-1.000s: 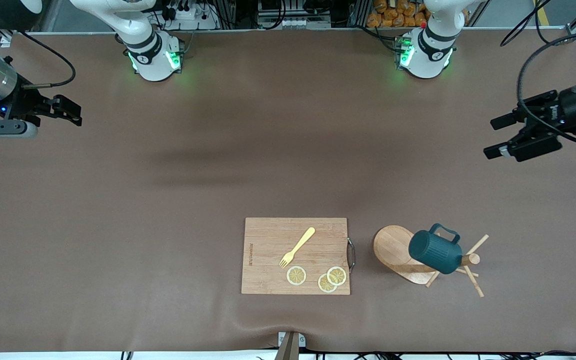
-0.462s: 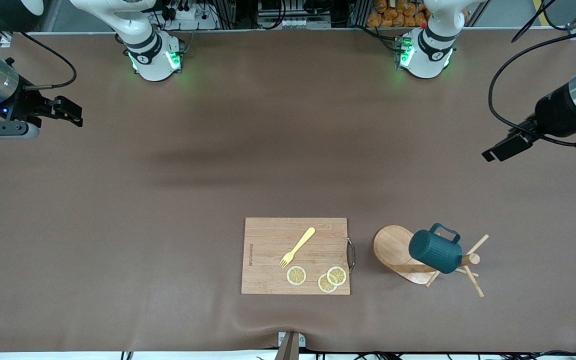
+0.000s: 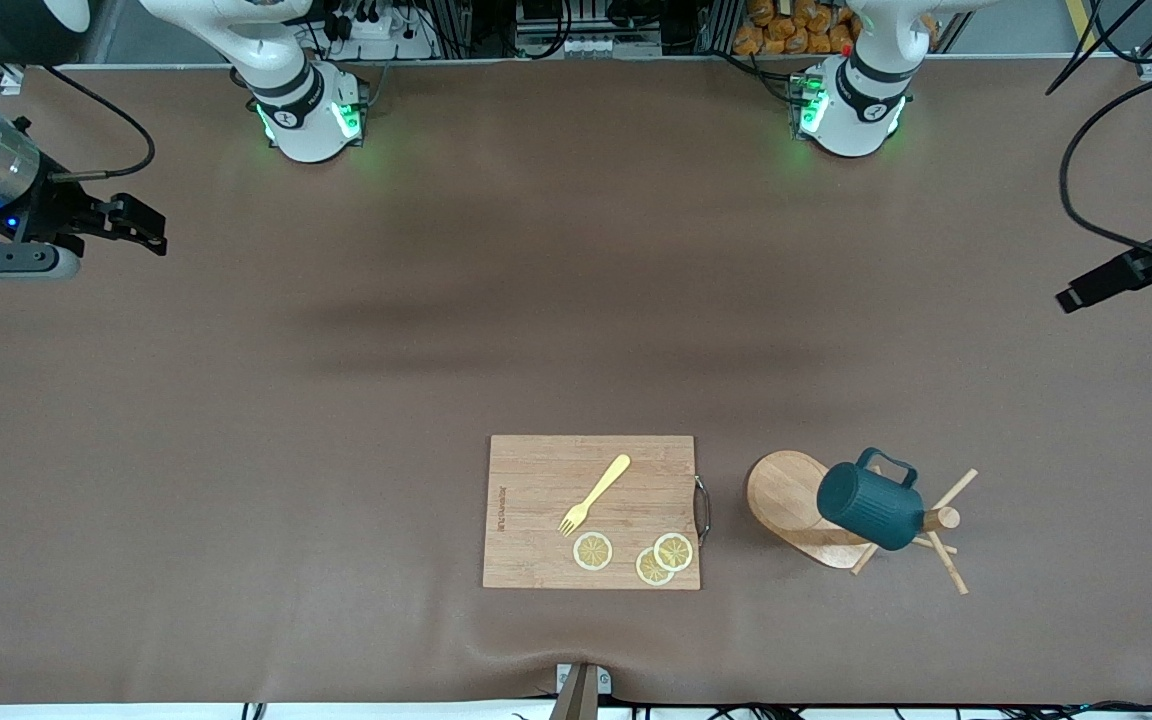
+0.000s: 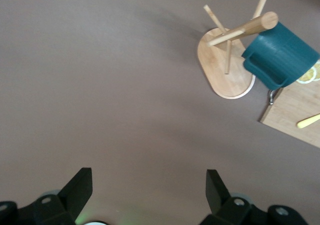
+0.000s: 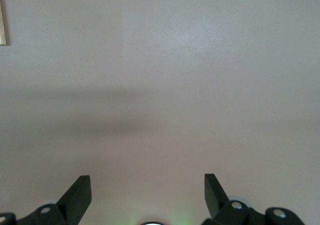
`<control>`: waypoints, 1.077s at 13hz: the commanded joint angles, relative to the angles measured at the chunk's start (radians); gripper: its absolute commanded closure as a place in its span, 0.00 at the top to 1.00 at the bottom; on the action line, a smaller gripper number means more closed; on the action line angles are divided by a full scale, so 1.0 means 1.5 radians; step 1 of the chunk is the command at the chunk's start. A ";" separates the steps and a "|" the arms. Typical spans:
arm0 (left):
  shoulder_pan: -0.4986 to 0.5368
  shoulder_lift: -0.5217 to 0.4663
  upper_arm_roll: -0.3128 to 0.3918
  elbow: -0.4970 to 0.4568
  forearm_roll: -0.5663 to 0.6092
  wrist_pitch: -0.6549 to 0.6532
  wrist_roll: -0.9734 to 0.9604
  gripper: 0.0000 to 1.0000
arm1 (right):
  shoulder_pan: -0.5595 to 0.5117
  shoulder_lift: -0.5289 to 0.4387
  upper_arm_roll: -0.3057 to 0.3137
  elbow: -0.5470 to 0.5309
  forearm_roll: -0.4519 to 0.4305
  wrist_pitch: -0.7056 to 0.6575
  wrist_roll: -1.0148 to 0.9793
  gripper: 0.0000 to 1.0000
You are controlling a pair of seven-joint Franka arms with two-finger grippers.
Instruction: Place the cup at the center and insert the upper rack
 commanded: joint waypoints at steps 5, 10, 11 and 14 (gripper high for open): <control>-0.022 -0.116 0.009 -0.145 0.016 0.066 0.039 1.00 | -0.025 -0.014 -0.001 -0.011 0.068 0.016 -0.017 1.00; -0.023 -0.153 -0.002 -0.176 0.015 0.061 0.084 1.00 | -0.025 -0.034 -0.001 -0.011 0.071 0.000 -0.031 1.00; -0.024 -0.153 -0.002 -0.174 0.015 0.061 0.084 1.00 | -0.025 -0.034 -0.001 -0.012 0.071 0.000 -0.031 1.00; -0.024 -0.153 -0.006 -0.170 0.015 0.058 0.078 1.00 | -0.024 -0.034 0.000 -0.011 0.071 0.000 -0.031 1.00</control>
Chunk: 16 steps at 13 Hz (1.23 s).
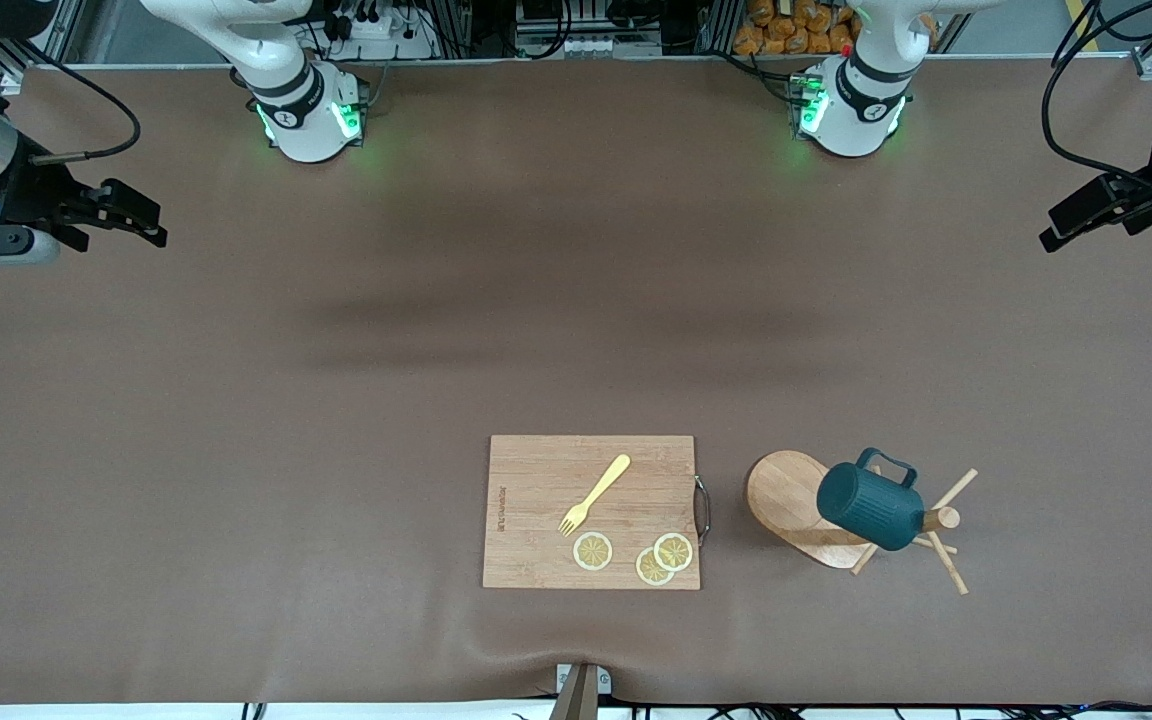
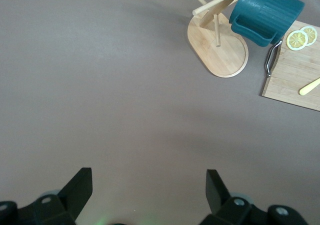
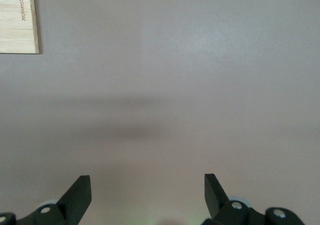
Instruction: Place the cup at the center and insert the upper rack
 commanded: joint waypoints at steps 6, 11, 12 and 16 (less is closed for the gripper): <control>-0.003 -0.017 -0.010 -0.014 0.016 -0.014 0.010 1.00 | -0.015 -0.014 0.007 -0.011 0.009 0.000 -0.015 1.00; -0.003 -0.018 -0.010 -0.015 0.016 -0.019 0.010 1.00 | -0.016 -0.013 0.007 -0.012 0.009 0.000 -0.015 1.00; -0.003 -0.018 -0.011 -0.015 0.017 -0.021 0.010 1.00 | -0.015 -0.013 0.007 -0.012 0.009 0.001 -0.015 1.00; -0.004 -0.018 -0.030 -0.014 0.033 -0.029 0.005 1.00 | -0.015 -0.013 0.007 -0.013 0.010 0.002 -0.015 1.00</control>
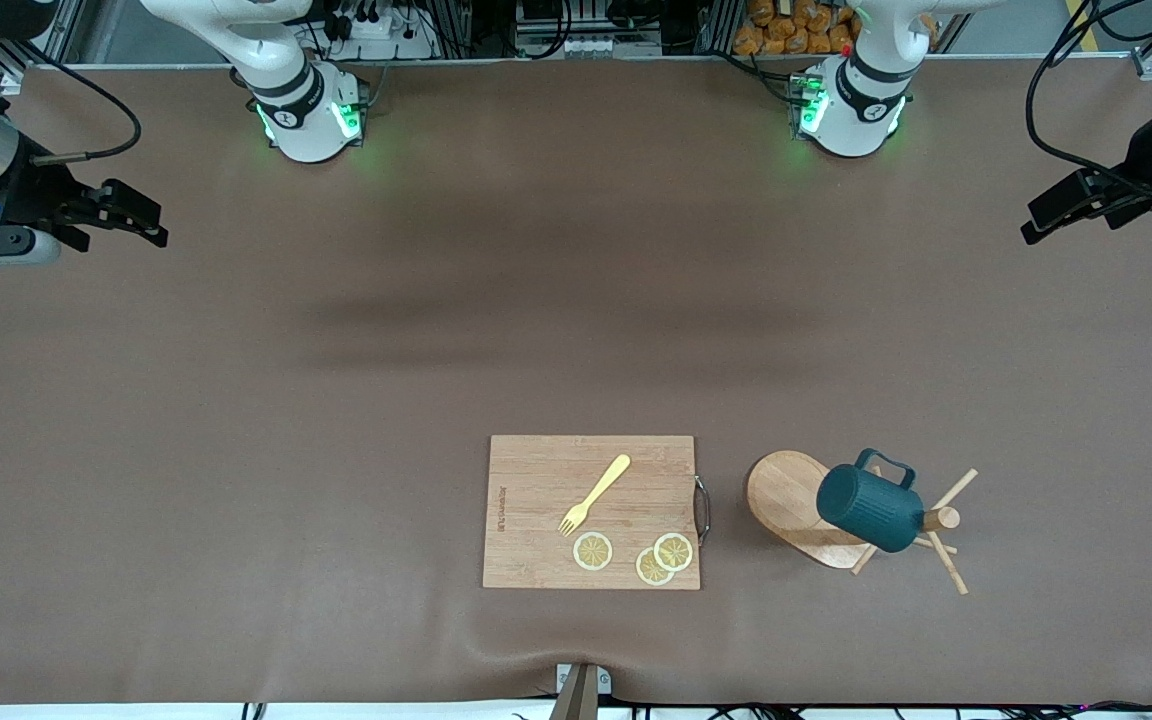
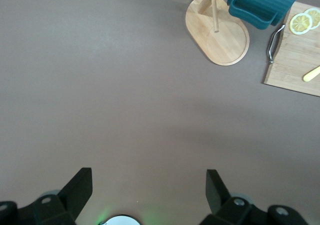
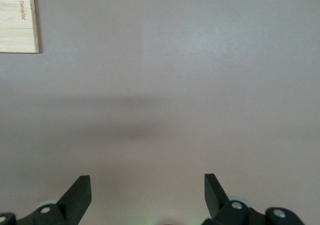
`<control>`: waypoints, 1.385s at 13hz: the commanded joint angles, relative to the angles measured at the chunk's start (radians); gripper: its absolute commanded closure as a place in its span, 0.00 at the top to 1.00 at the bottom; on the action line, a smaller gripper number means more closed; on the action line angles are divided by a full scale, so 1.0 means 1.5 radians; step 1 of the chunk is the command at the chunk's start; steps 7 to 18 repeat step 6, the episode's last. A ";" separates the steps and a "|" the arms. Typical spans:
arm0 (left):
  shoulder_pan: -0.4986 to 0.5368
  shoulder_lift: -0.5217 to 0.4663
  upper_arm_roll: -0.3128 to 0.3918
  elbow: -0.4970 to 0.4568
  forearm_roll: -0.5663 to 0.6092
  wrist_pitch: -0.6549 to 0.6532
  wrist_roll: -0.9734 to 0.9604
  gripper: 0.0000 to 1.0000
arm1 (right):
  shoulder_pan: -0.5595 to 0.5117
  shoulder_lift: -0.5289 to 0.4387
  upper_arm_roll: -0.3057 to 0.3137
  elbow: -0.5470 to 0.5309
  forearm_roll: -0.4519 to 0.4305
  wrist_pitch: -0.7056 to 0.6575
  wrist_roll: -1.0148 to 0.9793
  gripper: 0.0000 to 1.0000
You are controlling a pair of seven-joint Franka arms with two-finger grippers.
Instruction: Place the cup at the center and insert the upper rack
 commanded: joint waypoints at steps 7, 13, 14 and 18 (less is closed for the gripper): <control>-0.002 -0.018 -0.013 -0.010 0.024 -0.008 0.002 1.00 | -0.016 -0.013 0.007 -0.011 0.009 0.002 -0.014 1.00; -0.002 -0.018 -0.013 -0.010 0.024 -0.008 0.002 1.00 | -0.016 -0.013 0.007 -0.011 0.009 0.002 -0.014 1.00; -0.002 -0.018 -0.013 -0.010 0.024 -0.008 0.002 1.00 | -0.016 -0.013 0.007 -0.011 0.009 0.002 -0.014 1.00; -0.002 -0.018 -0.013 -0.010 0.024 -0.008 0.002 1.00 | -0.016 -0.013 0.007 -0.011 0.009 0.002 -0.014 1.00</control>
